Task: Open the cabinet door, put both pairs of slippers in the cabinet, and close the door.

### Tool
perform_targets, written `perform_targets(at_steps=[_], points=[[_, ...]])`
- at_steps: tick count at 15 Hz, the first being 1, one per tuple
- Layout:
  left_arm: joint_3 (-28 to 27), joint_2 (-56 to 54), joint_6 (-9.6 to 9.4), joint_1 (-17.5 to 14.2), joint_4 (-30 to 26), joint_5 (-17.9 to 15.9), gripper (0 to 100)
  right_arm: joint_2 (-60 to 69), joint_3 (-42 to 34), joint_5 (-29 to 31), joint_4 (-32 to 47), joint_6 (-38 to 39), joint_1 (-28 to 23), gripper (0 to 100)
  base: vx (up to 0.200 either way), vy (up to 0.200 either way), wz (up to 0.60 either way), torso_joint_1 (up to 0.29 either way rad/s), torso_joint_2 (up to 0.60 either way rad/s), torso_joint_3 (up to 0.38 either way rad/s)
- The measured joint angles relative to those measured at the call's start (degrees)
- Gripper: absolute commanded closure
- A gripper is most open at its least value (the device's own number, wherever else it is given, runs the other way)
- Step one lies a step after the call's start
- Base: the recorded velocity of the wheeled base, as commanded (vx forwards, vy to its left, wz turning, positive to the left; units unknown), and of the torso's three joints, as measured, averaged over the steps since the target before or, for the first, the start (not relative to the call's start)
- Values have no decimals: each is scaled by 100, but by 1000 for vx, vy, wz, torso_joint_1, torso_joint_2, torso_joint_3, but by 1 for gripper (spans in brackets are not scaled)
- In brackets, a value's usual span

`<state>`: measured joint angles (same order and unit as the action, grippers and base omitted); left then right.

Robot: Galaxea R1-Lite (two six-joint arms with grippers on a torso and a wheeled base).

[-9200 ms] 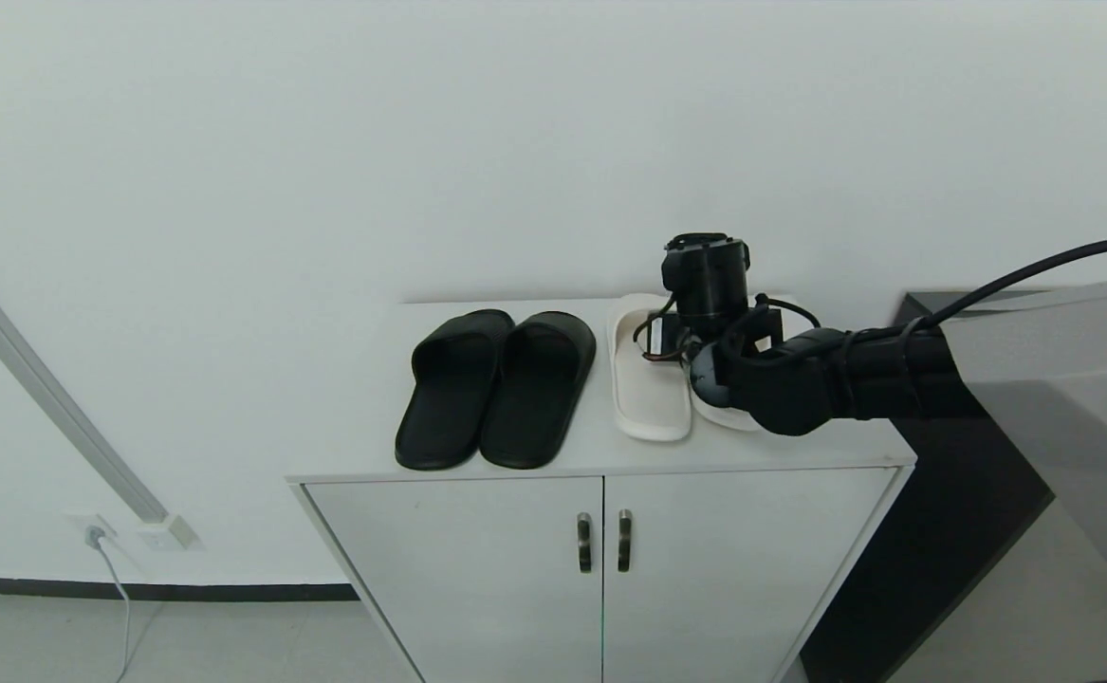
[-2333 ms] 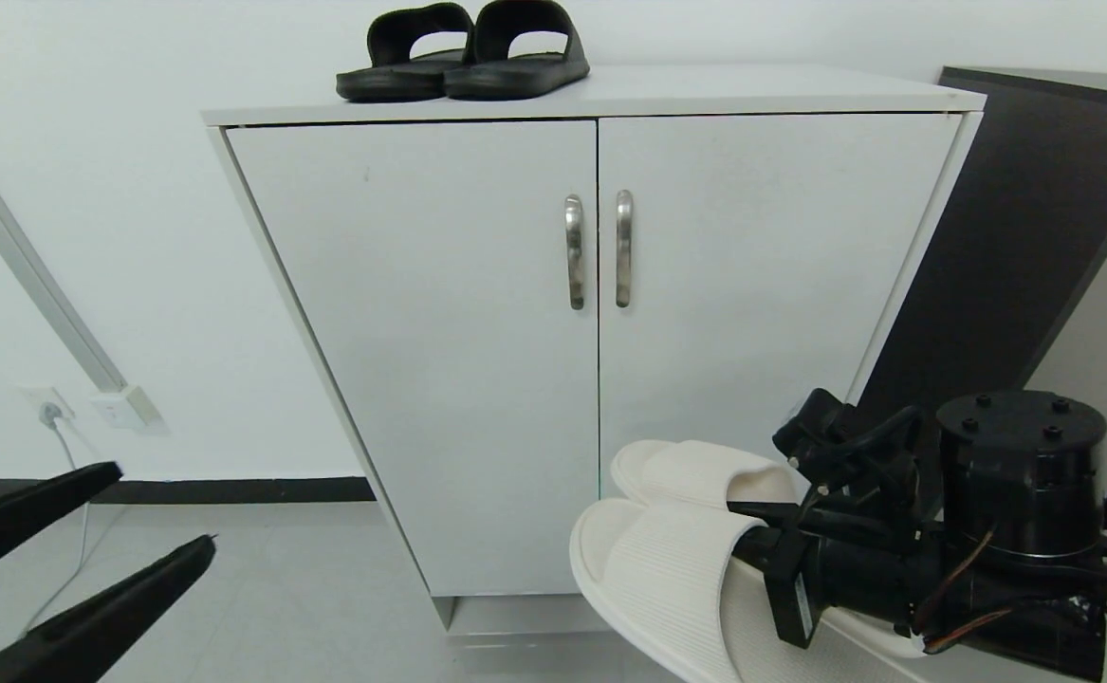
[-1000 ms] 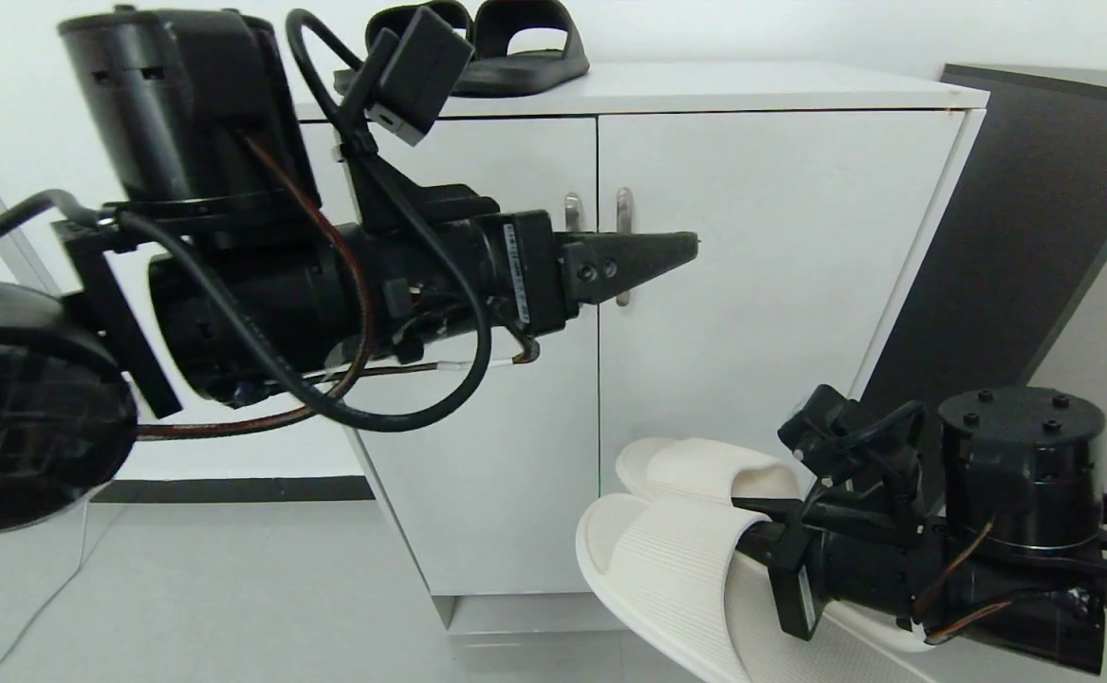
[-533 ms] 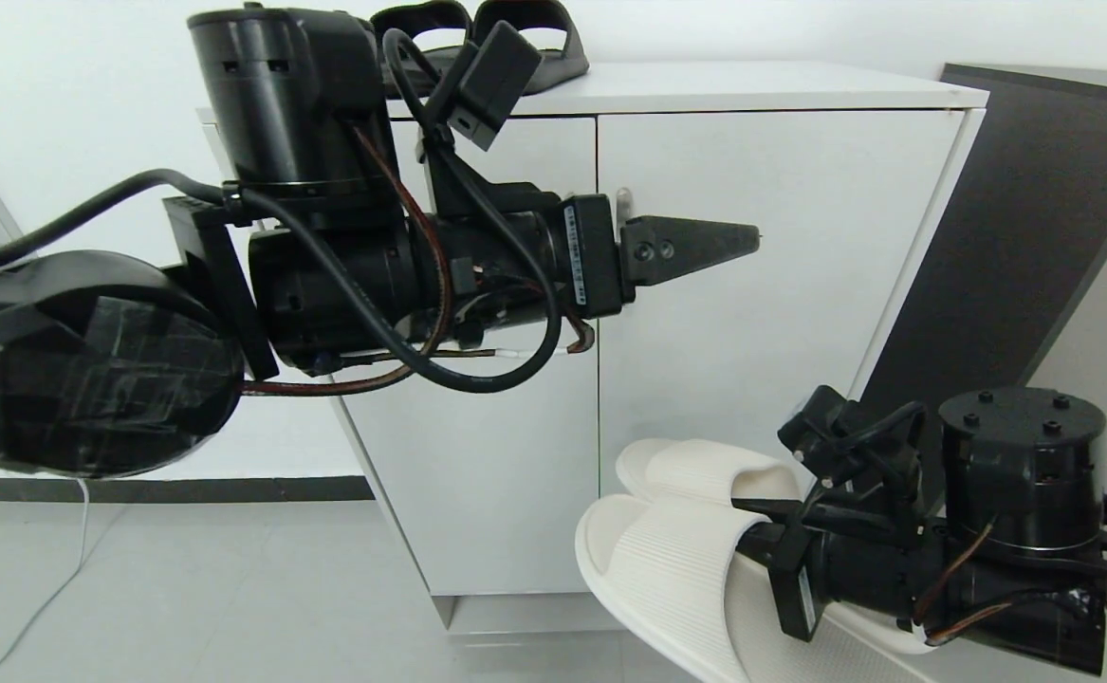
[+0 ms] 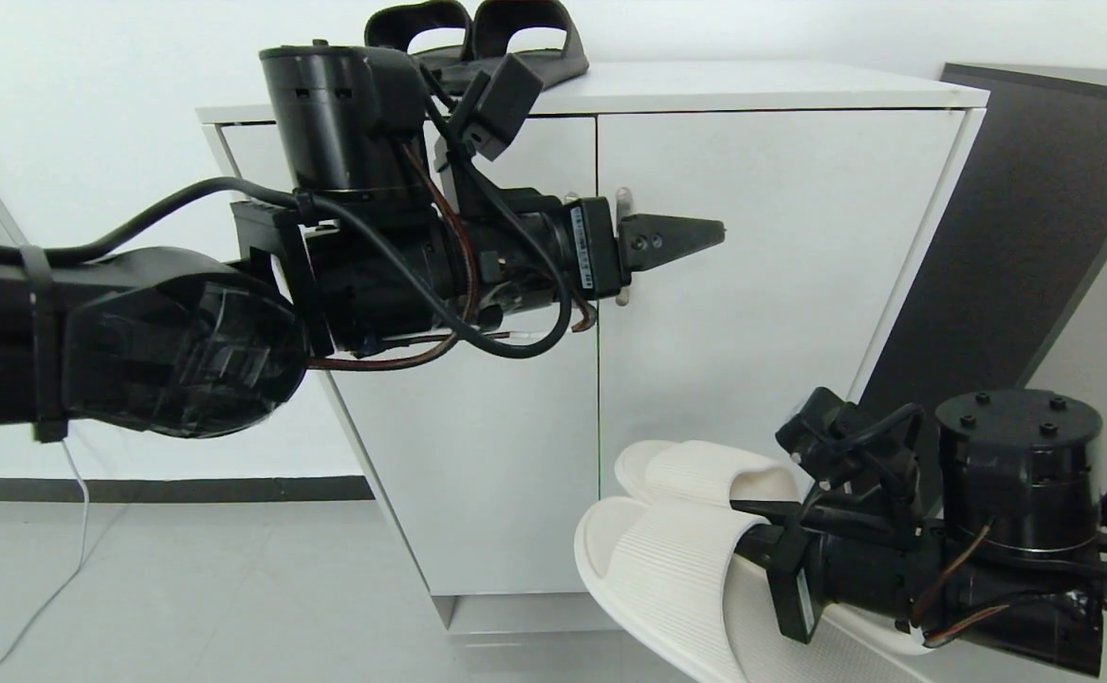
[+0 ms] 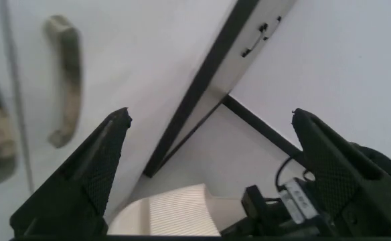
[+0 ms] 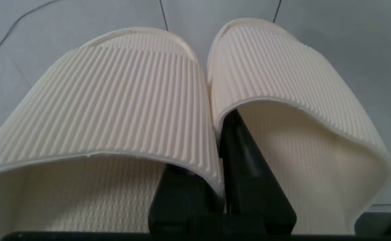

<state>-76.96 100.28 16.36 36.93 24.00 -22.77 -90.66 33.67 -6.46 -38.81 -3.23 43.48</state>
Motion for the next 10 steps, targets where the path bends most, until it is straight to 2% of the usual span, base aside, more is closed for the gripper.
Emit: perform_targets(at_steps=[4, 8, 10], points=[[-55, 138, -2, -201, 22, 28, 0, -5, 0, -2, 0, 0, 0, 100, 0, 0, 0, 0, 0, 0], [-335, 432, 2, -232, 30, 340, 0, -18, 0, 6, 1, 1, 0, 100, 0, 0, 0, 0, 0, 0], [-438, 540, 6, -241, 30, 362, 0, -44, 0, 12, 0, 1, 0, 100, 0, 0, 0, 0, 0, 0]])
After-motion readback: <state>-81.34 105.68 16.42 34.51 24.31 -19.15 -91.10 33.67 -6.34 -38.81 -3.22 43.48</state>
